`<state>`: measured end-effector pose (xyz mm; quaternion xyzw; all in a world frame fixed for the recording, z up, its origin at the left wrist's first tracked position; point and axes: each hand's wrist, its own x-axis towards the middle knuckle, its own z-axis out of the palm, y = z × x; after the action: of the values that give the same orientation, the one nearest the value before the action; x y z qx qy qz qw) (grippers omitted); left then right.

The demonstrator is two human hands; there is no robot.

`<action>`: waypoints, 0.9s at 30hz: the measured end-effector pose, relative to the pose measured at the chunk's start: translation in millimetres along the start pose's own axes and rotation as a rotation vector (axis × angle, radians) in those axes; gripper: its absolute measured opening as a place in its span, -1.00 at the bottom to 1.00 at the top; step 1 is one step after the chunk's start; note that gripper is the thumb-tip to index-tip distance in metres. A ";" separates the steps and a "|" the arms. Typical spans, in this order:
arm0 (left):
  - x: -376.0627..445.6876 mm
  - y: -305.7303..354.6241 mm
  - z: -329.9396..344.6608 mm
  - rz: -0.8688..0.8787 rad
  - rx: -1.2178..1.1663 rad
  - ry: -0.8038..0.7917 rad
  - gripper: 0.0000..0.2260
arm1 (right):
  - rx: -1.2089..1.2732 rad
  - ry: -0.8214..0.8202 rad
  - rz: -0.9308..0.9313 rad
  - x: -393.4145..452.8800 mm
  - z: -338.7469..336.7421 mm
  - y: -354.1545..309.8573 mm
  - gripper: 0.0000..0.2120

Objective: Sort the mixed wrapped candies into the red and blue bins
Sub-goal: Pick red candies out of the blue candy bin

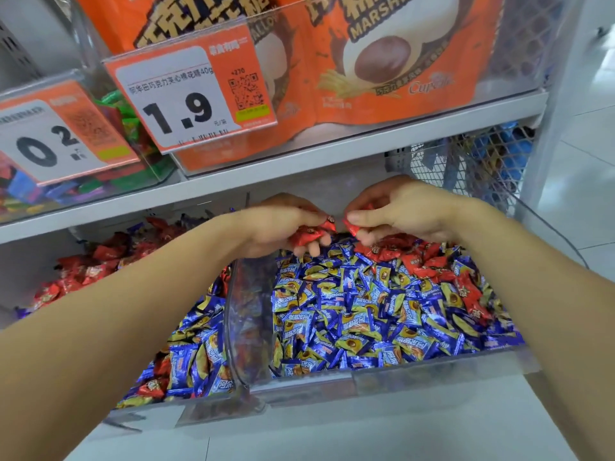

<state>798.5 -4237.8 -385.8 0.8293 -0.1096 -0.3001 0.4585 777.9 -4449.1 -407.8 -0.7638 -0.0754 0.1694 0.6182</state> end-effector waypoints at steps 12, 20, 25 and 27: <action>-46.2 -7.0 44.3 0.059 -0.365 0.133 -0.78 | -0.443 0.079 -0.206 -22.9 31.9 -11.2 -0.62; -35.8 -28.7 54.3 0.008 0.079 0.236 -0.97 | -0.923 0.090 0.078 -8.8 -5.4 18.1 -0.36; -30.9 -25.7 62.3 0.036 0.140 0.279 -0.88 | -1.043 0.069 -0.017 0.6 17.3 40.8 -0.40; -28.8 -21.8 64.1 0.072 0.038 0.352 -0.84 | -1.075 0.063 -0.011 0.7 18.3 40.0 -0.49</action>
<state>735.2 -4257.0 -417.9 0.8731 -0.0629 -0.1314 0.4653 768.4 -4441.0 -449.9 -0.9769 -0.1370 0.0809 0.1428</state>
